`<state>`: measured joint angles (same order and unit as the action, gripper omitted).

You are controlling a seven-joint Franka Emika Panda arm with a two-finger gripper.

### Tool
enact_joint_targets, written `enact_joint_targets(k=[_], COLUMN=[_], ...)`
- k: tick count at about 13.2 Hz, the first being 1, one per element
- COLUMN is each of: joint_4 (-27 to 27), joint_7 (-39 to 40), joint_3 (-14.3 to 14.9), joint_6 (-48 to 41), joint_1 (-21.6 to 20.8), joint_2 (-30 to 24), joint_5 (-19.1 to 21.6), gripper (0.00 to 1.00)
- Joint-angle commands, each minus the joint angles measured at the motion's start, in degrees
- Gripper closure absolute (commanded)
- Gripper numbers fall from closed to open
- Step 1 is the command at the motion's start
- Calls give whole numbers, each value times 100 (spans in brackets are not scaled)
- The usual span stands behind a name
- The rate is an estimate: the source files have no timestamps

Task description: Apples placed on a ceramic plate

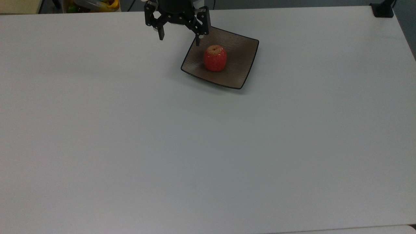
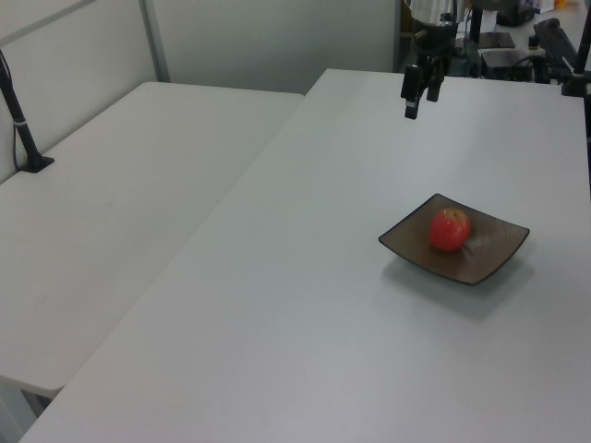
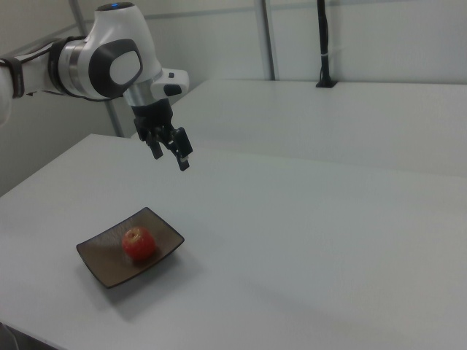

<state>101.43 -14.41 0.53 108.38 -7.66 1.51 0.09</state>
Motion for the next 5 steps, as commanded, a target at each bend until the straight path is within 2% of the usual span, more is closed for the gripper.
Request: enact_joint_targets(k=[1,5], joint_4=[-79,-79], joint_7=[236,773], joint_3=[17,8], joint_6=[-168,-423], joint_1=[10,2], joint_2=[16,16], joint_5=[141,132], gripper=[0,0])
